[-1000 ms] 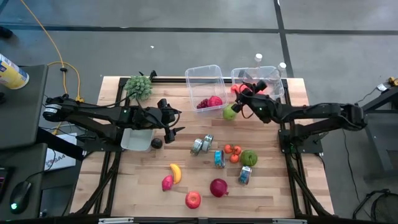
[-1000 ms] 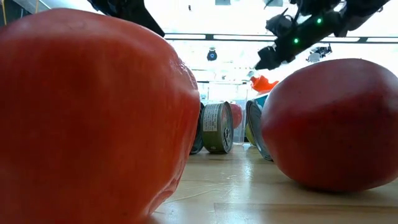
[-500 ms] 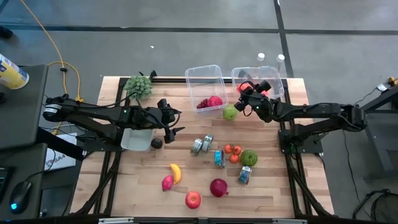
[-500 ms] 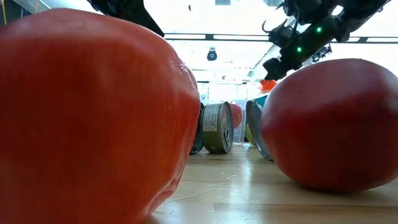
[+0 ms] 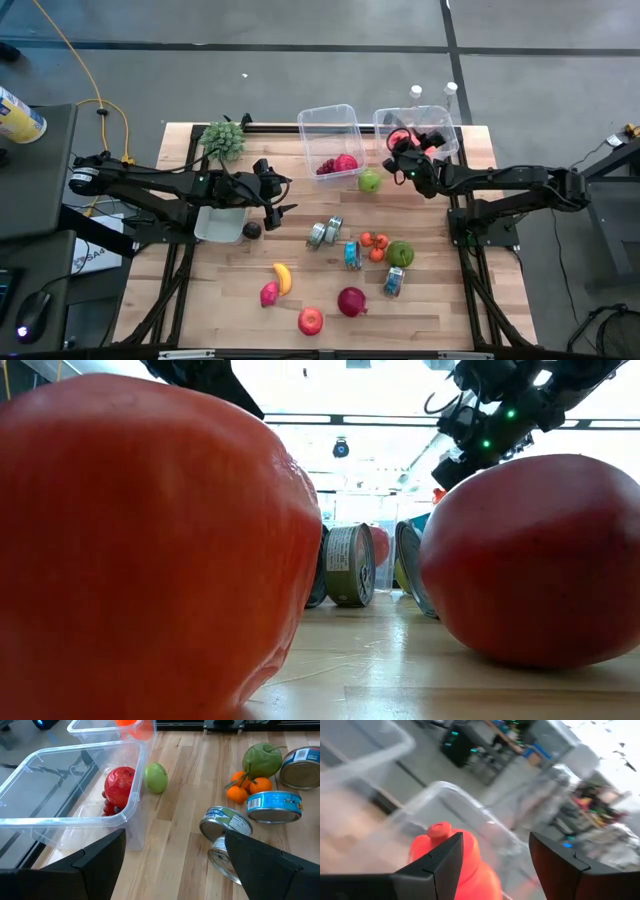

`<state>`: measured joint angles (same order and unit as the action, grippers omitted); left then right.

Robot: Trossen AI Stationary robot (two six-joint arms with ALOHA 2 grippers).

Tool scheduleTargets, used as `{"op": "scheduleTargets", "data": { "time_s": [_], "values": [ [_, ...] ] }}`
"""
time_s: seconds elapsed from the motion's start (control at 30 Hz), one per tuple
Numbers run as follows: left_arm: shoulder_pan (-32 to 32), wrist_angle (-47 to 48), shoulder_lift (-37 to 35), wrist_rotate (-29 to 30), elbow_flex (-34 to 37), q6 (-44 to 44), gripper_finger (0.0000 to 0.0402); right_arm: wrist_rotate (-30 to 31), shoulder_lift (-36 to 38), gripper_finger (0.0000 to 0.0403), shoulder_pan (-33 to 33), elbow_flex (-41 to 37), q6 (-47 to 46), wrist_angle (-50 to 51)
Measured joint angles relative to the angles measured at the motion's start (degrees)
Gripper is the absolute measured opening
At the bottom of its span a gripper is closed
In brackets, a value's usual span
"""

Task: Pick & Place Food Item
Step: Put the orange tumbler into the right transparent bin, then put the left green tuna can into the gray bin

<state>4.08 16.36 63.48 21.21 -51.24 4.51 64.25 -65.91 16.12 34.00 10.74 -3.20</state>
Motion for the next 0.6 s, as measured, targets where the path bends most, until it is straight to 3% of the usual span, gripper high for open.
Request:
{"op": "scheduleTargets", "data": {
  "time_s": [0.17, 0.4, 0.6],
  "values": [
    [0.0, 0.0, 0.0, 0.0, 0.0, 0.0, 0.0329, 8.0, 0.8, 0.0215, 0.0, 0.0, 1.5, 0.1],
    [0.0, 0.0, 0.0, 0.0, 0.0, 0.0, 0.0329, 25.6, 0.9, 0.0215, 0.0, 0.0, 4.5, -4.9],
    [0.0, 0.0, 0.0, 0.0, 0.0, 0.0, 0.0329, 22.9, 0.9, 0.0215, -1.2, 0.0, 13.0, -13.6]
  ]
}}
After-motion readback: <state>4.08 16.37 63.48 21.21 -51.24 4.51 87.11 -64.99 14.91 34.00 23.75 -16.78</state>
